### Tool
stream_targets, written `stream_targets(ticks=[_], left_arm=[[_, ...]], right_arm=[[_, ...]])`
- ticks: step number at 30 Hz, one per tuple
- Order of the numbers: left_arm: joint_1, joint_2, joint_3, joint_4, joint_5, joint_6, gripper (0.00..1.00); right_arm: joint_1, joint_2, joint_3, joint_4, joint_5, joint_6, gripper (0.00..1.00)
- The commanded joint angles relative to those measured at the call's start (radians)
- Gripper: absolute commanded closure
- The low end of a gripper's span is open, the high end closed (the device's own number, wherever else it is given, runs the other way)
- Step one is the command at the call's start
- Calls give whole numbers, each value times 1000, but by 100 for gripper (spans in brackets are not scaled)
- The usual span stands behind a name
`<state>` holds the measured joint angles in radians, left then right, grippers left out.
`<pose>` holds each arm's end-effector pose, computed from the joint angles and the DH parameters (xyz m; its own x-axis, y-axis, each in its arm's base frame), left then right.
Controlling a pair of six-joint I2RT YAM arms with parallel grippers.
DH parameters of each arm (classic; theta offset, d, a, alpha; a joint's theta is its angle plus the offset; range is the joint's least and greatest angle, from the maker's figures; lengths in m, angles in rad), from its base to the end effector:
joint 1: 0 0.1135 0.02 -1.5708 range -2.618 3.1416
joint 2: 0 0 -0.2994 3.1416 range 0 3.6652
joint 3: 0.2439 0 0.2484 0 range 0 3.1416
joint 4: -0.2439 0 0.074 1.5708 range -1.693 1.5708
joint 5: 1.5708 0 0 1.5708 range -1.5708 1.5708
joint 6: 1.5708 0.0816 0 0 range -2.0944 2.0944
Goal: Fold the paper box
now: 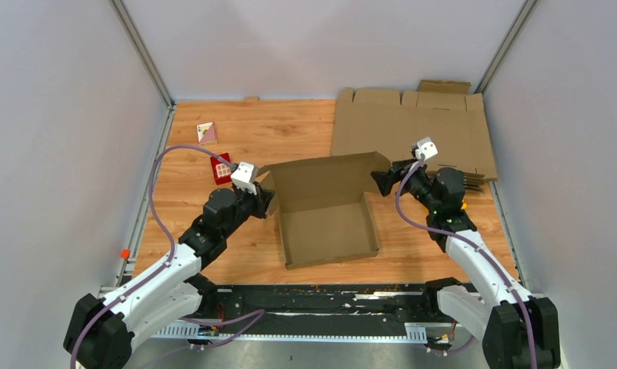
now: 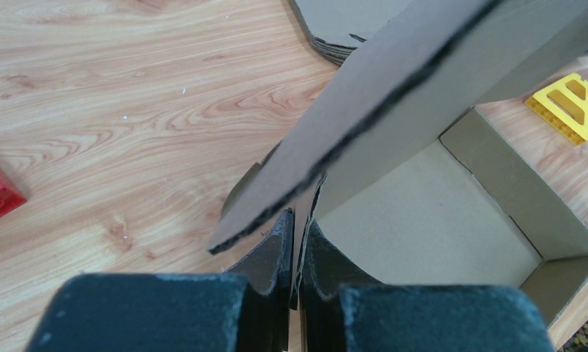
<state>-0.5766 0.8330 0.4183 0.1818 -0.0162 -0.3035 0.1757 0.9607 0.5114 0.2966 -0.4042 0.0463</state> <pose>0.1808 -0.1160 0.2569 -0.3436 -0.1330 -0.9297 0.4498 0.8457 -0.2872 0.2296 0.0734 0.2856 -0.1748 0.0122 -0.9845 -0.5359 0.8377 0.1055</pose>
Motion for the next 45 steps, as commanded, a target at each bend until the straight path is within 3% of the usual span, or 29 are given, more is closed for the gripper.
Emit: stream_targets(ticks=[1, 3, 8, 13, 18, 25, 45], left_arm=[[-3, -14, 13, 43, 7, 15, 91], [-5, -12, 14, 42, 7, 14, 91], [-5, -14, 16, 44, 10, 2, 82], [-5, -14, 48, -23, -11, -53, 73], [-5, 1, 92, -100, -11, -120, 65], [-5, -27, 117, -189, -83, -121, 59], [-4, -118, 121, -277, -98, -109, 46]], right_arm=[[-1, 5, 51, 66, -142, -12, 36], [-1, 14, 67, 49, -162, 1, 52], [21, 8, 73, 3, -171, 47, 74], [66, -36, 48, -26, -93, 51, 86], [146, -56, 55, -77, 12, -2, 88], [190, -65, 52, -83, 77, -8, 100], [203, -100, 38, -96, 99, -25, 100]])
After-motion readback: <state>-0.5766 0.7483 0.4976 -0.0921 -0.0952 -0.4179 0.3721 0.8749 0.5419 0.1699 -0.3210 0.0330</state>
